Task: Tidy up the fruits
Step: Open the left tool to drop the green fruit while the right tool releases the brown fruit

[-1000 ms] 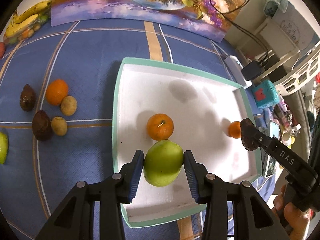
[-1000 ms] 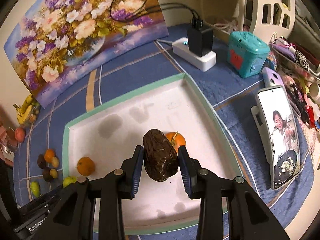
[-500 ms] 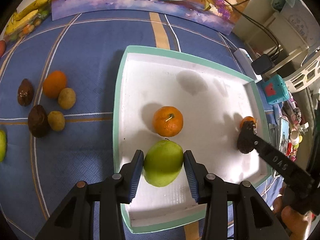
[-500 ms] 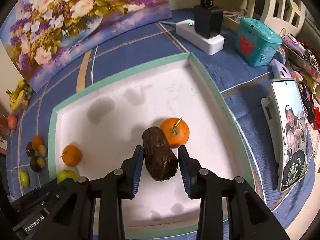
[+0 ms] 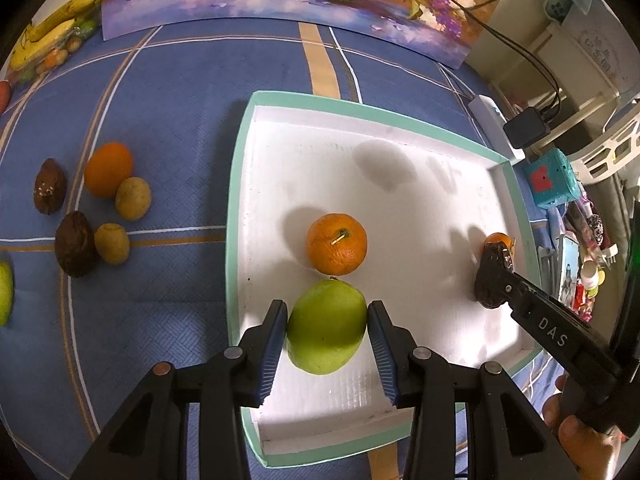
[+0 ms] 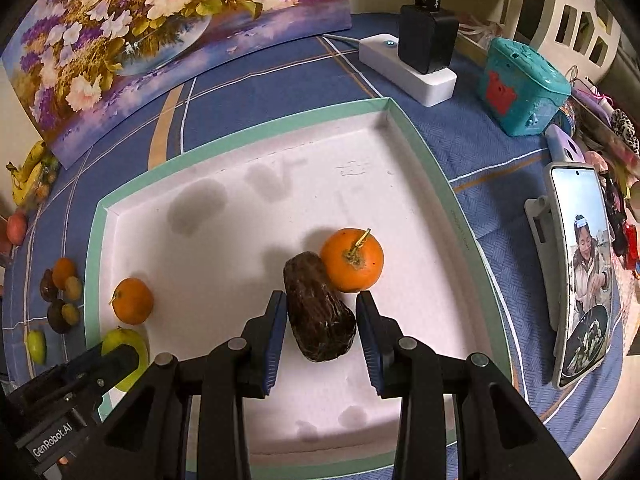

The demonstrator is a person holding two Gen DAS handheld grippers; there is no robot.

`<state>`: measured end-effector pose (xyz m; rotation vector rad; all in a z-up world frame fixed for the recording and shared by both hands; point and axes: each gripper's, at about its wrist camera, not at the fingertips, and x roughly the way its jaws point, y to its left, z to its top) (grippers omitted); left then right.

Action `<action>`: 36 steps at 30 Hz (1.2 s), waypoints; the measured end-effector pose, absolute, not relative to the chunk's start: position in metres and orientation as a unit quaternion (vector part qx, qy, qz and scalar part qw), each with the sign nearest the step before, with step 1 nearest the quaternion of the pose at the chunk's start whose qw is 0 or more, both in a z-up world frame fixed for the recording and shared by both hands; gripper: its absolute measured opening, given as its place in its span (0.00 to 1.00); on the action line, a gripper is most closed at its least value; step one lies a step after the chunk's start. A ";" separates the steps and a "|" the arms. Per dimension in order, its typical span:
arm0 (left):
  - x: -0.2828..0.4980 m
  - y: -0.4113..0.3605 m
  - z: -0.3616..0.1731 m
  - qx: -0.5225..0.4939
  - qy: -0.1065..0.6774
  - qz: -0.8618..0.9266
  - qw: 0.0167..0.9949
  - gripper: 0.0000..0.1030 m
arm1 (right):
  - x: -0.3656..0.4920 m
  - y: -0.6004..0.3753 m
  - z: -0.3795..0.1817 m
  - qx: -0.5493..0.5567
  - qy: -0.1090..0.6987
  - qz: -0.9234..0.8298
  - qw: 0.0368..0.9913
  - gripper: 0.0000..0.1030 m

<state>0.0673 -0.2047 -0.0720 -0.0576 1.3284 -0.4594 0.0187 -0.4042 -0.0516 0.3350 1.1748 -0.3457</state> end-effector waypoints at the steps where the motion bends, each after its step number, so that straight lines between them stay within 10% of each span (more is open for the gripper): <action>1: 0.068 -0.204 -0.072 -0.027 0.612 -0.212 0.762 0.43 | 0.020 -0.403 -0.052 0.155 0.549 -0.162 0.805 0.36; 36: 0.084 -0.118 -0.019 -0.098 0.566 -0.130 0.808 0.49 | 0.004 -0.402 -0.004 0.149 0.495 -0.163 0.841 0.38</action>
